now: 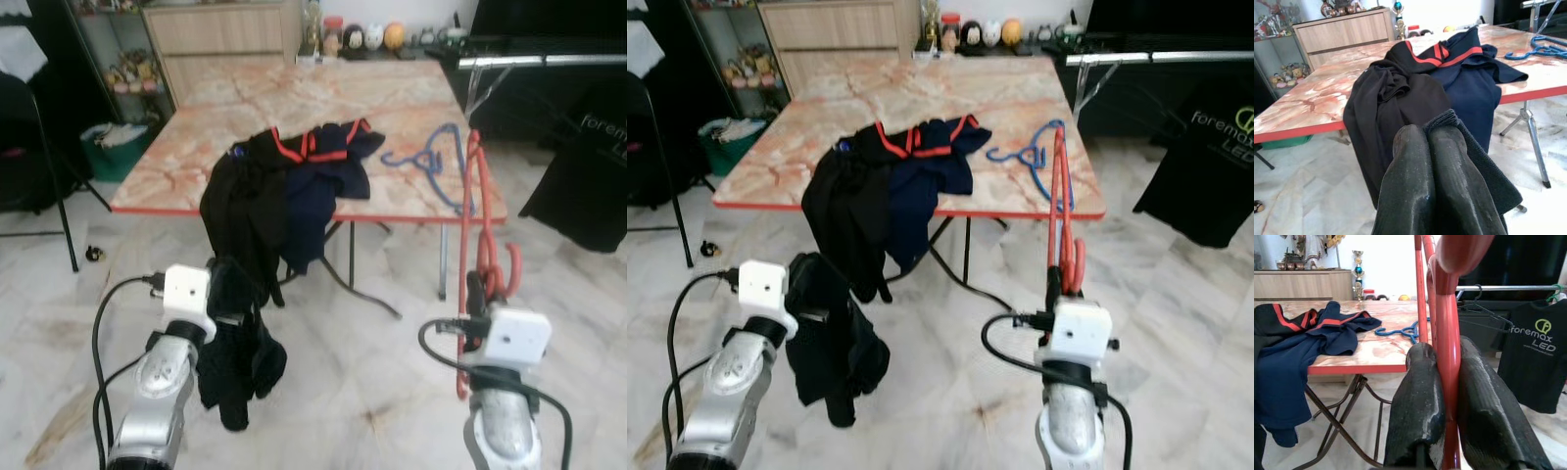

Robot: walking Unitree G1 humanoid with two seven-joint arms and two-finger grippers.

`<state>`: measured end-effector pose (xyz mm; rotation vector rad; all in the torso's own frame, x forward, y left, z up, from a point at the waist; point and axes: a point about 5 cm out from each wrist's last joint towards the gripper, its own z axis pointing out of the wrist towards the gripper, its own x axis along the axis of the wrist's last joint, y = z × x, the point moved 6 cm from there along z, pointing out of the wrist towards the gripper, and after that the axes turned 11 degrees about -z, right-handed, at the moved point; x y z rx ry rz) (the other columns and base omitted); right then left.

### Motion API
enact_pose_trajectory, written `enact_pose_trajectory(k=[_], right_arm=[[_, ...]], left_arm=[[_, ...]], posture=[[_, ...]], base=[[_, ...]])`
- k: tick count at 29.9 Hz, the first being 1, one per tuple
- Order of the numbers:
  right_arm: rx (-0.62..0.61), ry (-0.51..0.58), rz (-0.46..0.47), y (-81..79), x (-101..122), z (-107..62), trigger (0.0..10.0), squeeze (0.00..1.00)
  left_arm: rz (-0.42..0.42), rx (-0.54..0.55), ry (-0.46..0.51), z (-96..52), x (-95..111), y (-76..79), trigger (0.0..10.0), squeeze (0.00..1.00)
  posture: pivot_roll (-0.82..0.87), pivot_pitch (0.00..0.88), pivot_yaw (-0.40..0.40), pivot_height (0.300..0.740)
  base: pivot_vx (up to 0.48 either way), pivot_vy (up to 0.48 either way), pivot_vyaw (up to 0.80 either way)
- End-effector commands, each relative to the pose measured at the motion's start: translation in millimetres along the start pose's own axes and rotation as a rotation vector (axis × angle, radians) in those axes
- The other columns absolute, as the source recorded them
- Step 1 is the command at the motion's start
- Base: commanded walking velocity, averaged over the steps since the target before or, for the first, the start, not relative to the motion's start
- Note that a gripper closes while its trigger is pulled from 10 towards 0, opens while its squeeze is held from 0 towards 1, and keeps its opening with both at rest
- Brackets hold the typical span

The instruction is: Hang hanger

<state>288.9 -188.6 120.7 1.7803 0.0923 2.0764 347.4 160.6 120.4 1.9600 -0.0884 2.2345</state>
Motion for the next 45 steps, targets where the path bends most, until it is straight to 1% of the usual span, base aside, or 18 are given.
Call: enact_pose_trajectory(k=[1,4,8,10,13,14,15,16,17,19,25,31,34,45], right_arm=[[-0.001,0.021,0.004,-0.8,5,1.1,10.0,0.00],[-0.006,0.025,0.005,-0.7,6,1.7,10.0,0.00],[-0.007,0.024,0.004,-0.3,6,2.0,10.0,0.00],[-0.006,0.024,0.004,-0.4,6,2.1,10.0,0.00],[-0.004,0.026,0.006,-1.2,6,2.2,10.0,0.00],[-0.004,0.027,0.006,-1.5,6,2.3,10.0,0.00],[-0.004,0.027,0.006,-1.5,6,2.3,10.0,0.00],[-0.003,0.027,0.006,-1.6,6,2.3,10.0,0.00],[-0.003,0.028,0.006,-1.6,6,2.4,10.0,0.00],[-0.005,0.028,0.006,-1.4,7,2.2,10.0,0.00],[-0.009,0.027,0.007,-0.4,6,1.7,10.0,0.00],[-0.007,0.029,0.005,-0.5,6,2.1,10.0,0.00],[-0.003,0.028,0.001,-1.5,6,2.0,10.0,0.00],[-0.011,0.029,0.006,-1.1,6,2.0,10.0,0.00]], left_arm=[[0.008,-0.009,0.064,4.1,19,2.0,10.0,0.00],[0.013,-0.010,0.095,9.1,29,2.5,10.0,0.00],[0.015,-0.010,0.166,17.3,51,4.8,10.0,0.00],[0.011,-0.008,0.214,22.2,68,6.0,10.0,0.00],[0.008,-0.001,0.266,26.4,85,6.3,10.0,0.00],[0.002,0.003,0.302,29.0,97,6.4,10.0,0.00],[0.002,0.003,0.302,29.0,97,6.4,10.0,0.00],[0.001,0.004,0.314,29.9,102,6.5,10.0,0.00],[-0.019,0.014,0.353,32.1,115,5.6,10.0,0.00],[-0.033,0.014,0.374,33.0,124,6.5,10.0,0.00],[-0.039,0.008,0.380,32.9,127,10.1,10.0,0.00],[-0.047,0.014,0.381,33.0,129,9.5,10.0,0.00],[-0.061,0.022,0.392,34.4,134,7.1,10.0,0.00],[-0.056,0.017,0.392,36.7,137,7.7,10.0,0.00]], posture=[[0.02,0.000,0.059,0.740],[0.02,0.000,0.062,0.740],[0.02,0.000,0.060,0.740],[0.02,0.000,0.058,0.740],[0.02,0.000,0.057,0.740],[0.03,0.000,0.056,0.740],[0.03,0.000,0.056,0.740],[0.03,0.000,0.056,0.740],[0.02,0.000,0.056,0.740],[0.02,0.000,0.059,0.740],[0.02,0.000,0.057,0.740],[0.02,0.000,0.053,0.740],[0.02,0.000,0.053,0.740],[0.02,0.000,0.058,0.740]], base=[[0.000,0.000,0.00],[0.000,0.000,0.00],[0.000,0.000,0.00],[0.000,0.000,0.00],[0.000,0.000,0.00],[0.000,0.000,0.00],[0.000,0.000,0.00],[0.000,0.000,0.00],[0.000,0.000,0.00],[0.000,0.000,0.00],[0.000,0.000,0.00],[0.274,0.000,0.00],[0.322,0.000,0.00],[0.336,0.000,0.00]])
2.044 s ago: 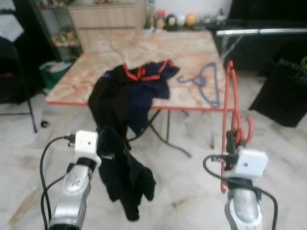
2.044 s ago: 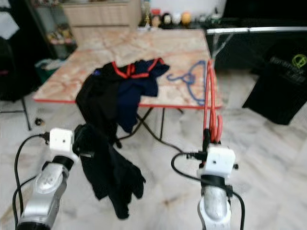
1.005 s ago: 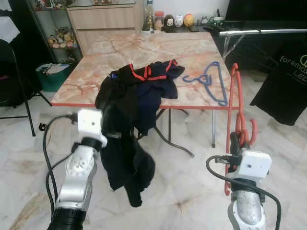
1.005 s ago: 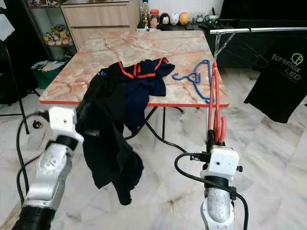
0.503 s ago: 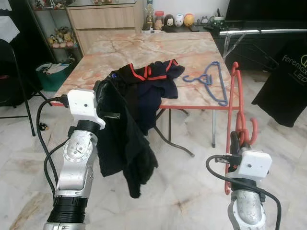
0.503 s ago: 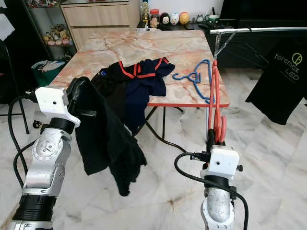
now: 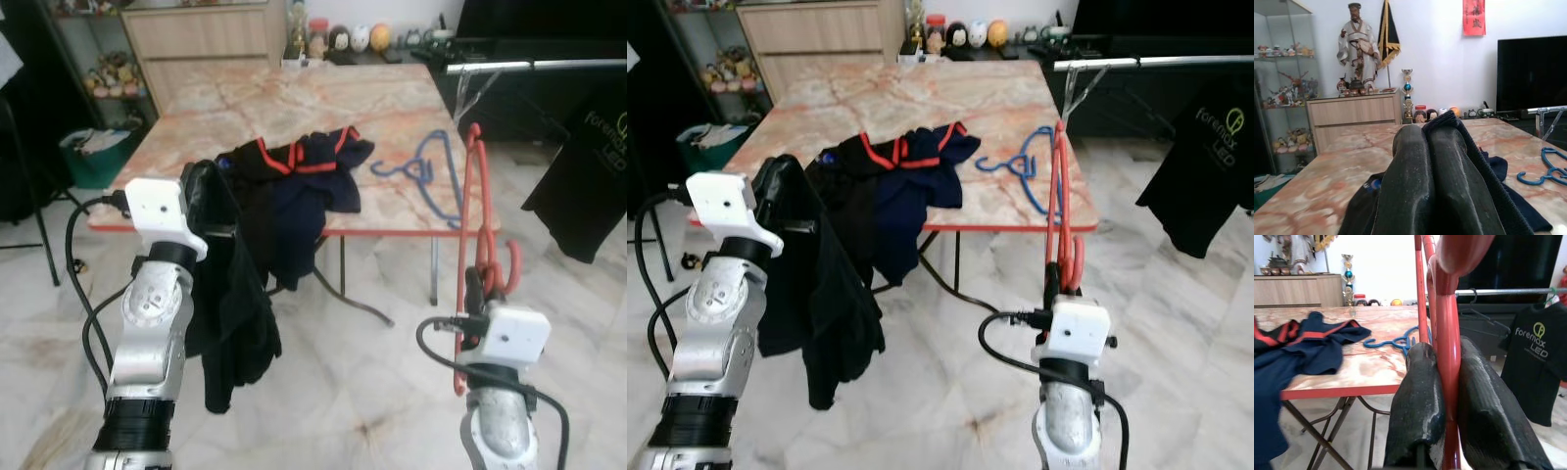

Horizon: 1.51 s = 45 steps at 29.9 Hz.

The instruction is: Hang hanger

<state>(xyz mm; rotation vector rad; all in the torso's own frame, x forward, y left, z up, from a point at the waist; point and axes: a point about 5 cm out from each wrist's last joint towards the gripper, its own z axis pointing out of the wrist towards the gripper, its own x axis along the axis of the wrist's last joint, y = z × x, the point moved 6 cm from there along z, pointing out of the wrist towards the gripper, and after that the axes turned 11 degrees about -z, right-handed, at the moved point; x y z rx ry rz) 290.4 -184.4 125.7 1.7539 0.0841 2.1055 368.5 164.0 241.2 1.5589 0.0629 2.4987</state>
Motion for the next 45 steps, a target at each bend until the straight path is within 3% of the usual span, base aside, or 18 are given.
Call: enact_pose_trajectory(k=[1,15,19,21,25,29,38,45], right_arm=[[-0.005,0.003,-0.004,1.6,0,0.5,10.0,0.00],[-0.010,0.000,0.001,0.3,-2,0.0,10.0,0.00],[-0.012,-0.001,-0.001,0.3,-3,0.8,10.0,0.00],[-0.013,-0.002,0.003,-0.9,-3,0.9,10.0,0.00],[-0.016,-0.001,0.004,-1.7,-4,1.4,10.0,0.00],[-0.017,-0.003,0.007,-2.4,-4,1.3,10.0,0.00],[-0.024,-0.004,0.009,-2.5,-5,0.9,10.0,0.00],[-0.021,-0.004,0.009,-2.7,-5,0.0,10.0,0.00]], left_arm=[[0.004,-0.030,0.063,7.4,20,8.6,10.0,0.00],[-0.001,-0.071,0.128,32.1,44,18.5,10.0,0.00],[-0.002,-0.103,0.182,52.2,64,27.9,10.0,0.00],[-0.006,-0.108,0.234,67.8,84,29.0,10.0,0.00],[0.001,-0.102,0.292,83.3,105,27.3,10.0,0.00],[-0.007,-0.082,0.307,91.3,110,24.3,10.0,0.00],[-0.032,-0.085,0.294,95.5,103,26.0,10.0,0.00],[-0.074,-0.074,0.152,79.3,58,18.6,10.0,0.00]], posture=[[0.02,0.000,0.059,0.740],[0.03,0.000,0.066,0.740],[0.05,0.000,0.068,0.740],[0.05,0.000,0.072,0.740],[0.05,0.000,0.076,0.740],[0.05,0.000,0.081,0.740],[0.05,0.000,0.085,0.740],[0.05,0.000,0.084,0.740]], base=[[0.341,0.000,0.00],[0.342,0.000,0.00],[0.342,0.000,0.00],[0.341,0.000,0.00],[0.341,0.000,0.00],[0.344,0.000,0.00],[0.338,0.000,0.00],[0.322,0.000,0.00]])
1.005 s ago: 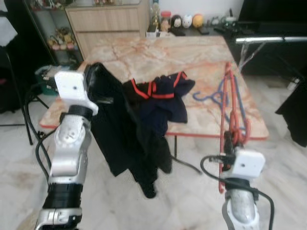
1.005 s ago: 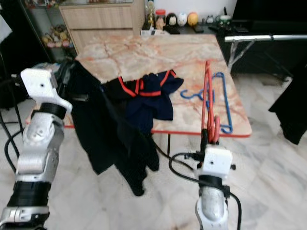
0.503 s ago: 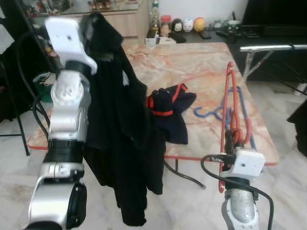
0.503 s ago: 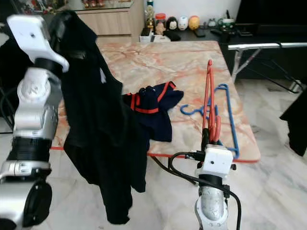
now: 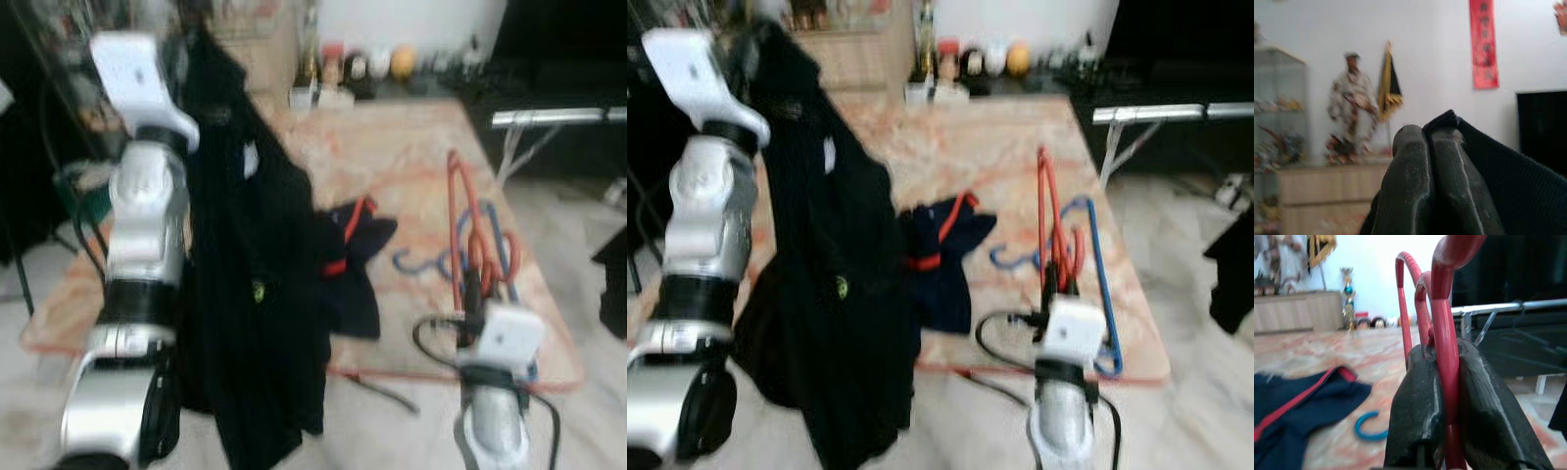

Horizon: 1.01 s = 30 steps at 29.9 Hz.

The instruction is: Hang hanger

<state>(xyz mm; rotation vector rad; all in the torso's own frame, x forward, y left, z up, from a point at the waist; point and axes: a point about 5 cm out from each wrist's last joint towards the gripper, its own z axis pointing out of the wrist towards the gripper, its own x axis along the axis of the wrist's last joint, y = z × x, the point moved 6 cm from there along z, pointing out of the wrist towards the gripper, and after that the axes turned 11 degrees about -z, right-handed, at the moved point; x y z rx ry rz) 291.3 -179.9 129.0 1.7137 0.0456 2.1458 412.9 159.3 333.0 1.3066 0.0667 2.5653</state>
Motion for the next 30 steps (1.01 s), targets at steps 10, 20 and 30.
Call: enact_pose_trajectory(k=[10,20,30], right_arm=[[0.011,-0.040,-0.022,1.0,-10,-2.8,10.0,0.00],[0.021,-0.038,-0.022,0.0,-10,-3.0,10.0,0.00],[0.022,-0.040,-0.025,0.8,-10,-3.4,10.0,0.00]], left_arm=[[-0.106,-0.208,-0.591,-118.5,-122,37.5,10.0,0.00],[-0.085,-0.223,-0.816,-161.8,-147,31.2,10.0,0.00],[-0.093,-0.251,-0.798,-163.5,-141,35.8,10.0,1.00]], posture=[[0.04,0.000,0.085,0.740],[0.04,0.000,0.080,0.740],[0.04,0.000,0.075,0.740]], base=[[0.000,0.000,0.00],[0.000,0.000,0.00],[0.000,0.000,0.00]])
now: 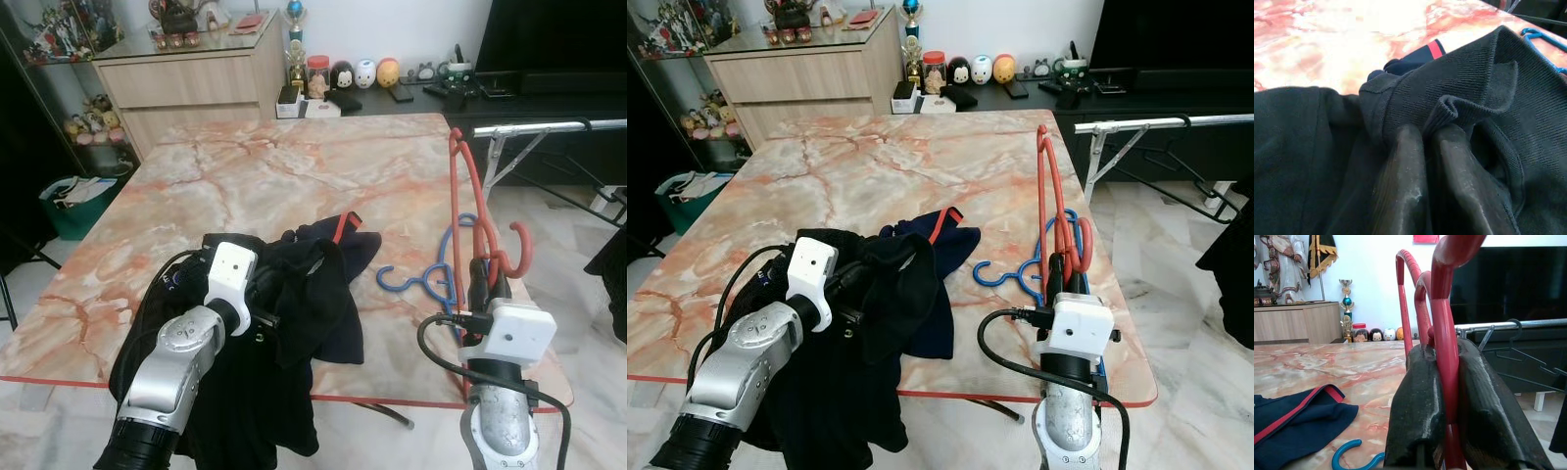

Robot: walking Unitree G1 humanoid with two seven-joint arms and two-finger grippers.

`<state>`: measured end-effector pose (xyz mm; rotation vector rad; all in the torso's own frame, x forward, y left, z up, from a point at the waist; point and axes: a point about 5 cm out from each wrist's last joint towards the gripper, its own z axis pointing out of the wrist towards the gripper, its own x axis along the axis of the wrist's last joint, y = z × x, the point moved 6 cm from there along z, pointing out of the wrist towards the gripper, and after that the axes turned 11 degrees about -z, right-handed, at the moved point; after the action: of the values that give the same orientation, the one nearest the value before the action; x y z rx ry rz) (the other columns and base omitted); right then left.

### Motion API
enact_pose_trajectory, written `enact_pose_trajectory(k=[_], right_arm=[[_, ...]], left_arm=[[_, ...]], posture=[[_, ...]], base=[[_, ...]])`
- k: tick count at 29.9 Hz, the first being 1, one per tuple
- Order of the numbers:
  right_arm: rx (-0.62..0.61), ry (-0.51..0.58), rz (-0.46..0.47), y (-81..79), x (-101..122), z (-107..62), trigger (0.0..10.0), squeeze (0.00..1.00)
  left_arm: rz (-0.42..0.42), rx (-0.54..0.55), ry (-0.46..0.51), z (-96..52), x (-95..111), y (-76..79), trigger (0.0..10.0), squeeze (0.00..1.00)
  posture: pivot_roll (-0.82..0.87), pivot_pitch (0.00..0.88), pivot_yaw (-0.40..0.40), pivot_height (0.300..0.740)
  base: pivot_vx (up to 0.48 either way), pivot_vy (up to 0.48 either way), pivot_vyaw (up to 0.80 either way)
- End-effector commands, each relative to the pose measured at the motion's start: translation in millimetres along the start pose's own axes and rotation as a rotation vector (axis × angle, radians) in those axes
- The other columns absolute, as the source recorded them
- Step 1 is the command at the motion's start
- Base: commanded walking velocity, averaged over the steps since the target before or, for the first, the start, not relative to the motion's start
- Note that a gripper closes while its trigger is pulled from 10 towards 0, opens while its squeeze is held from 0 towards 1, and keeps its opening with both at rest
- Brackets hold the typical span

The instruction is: Hang hanger

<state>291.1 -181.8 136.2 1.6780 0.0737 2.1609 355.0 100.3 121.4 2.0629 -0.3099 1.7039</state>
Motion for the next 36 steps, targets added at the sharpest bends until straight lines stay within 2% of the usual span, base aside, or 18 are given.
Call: enact_pose_trajectory(k=[1,10,13,15,17,21,22,24,27,28,30,31,36], right_arm=[[0.018,-0.070,-0.008,-3.0,-16,-5.7,10.0,0.00],[0.026,-0.070,-0.007,-4.2,-15,-5.5,10.0,0.00],[0.029,-0.071,-0.007,-5.2,-16,-5.4,10.0,0.00],[0.029,-0.070,-0.007,-5.2,-16,-5.2,10.0,0.00],[0.029,-0.070,-0.007,-5.0,-16,-5.3,10.0,0.00],[0.026,-0.070,-0.007,-4.3,-16,-5.4,10.0,0.00],[0.027,-0.070,-0.007,-4.3,-16,-5.4,10.0,0.00],[0.027,-0.070,-0.007,-4.3,-16,-5.4,10.0,0.00],[0.026,-0.069,-0.008,-3.6,-16,-5.6,10.0,0.00],[0.023,-0.068,-0.009,-2.4,-15,-5.4,10.0,0.00],[0.023,-0.068,-0.009,-2.4,-15,-5.4,10.0,0.00],[0.022,-0.067,-0.011,-1.8,-15,-5.2,10.0,0.00],[0.019,-0.068,-0.012,-0.3,-16,-4.5,10.0,0.00]], left_arm=[[0.004,-0.025,0.046,-4.2,12,3.3,10.0,1.00],[-0.027,-0.080,0.164,-23.0,37,5.6,10.0,1.00],[-0.025,-0.113,0.152,-27.4,34,8.2,10.0,1.00],[-0.007,-0.177,0.110,-32.4,26,15.2,10.0,1.00],[-0.001,-0.177,0.107,-35.8,24,12.8,10.0,1.00],[-0.020,-0.086,0.150,-37.4,30,-7.0,10.0,1.00],[-0.042,-0.050,0.195,-39.1,36,-12.2,10.0,1.00],[-0.050,-0.021,0.226,-40.6,40,-15.5,10.0,1.00],[-0.041,0.101,0.291,-47.7,44,-28.9,10.0,1.00],[-0.022,0.216,0.326,-55.2,42,-40.9,10.0,1.00],[-0.022,0.216,0.326,-55.2,42,-40.9,10.0,1.00],[-0.003,0.300,0.344,-59.2,39,-51.2,10.0,0.00],[-0.022,0.347,0.340,-57.9,30,-61.1,10.0,0.00]], posture=[[0.04,0.000,0.074,0.740],[0.05,0.000,0.068,0.740],[0.05,0.000,0.070,0.740],[0.05,0.000,0.069,0.740],[0.05,0.000,0.069,0.740],[0.05,0.000,0.070,0.740],[0.05,0.000,0.070,0.740],[0.05,0.000,0.071,0.740],[0.05,0.000,0.070,0.740],[0.05,0.000,0.065,0.740],[0.05,0.000,0.065,0.740],[0.05,0.000,0.063,0.740],[0.04,0.000,0.052,0.740]], base=[[0.000,0.000,0.00],[0.000,0.000,0.00],[0.000,0.000,0.00],[0.000,0.000,0.00],[0.000,0.000,0.00],[0.000,0.000,0.00],[0.000,0.000,0.00],[0.000,0.000,0.00],[0.000,0.000,0.00],[0.000,0.000,0.00],[0.000,0.000,0.00],[0.000,0.000,0.00],[0.000,0.000,0.00]])
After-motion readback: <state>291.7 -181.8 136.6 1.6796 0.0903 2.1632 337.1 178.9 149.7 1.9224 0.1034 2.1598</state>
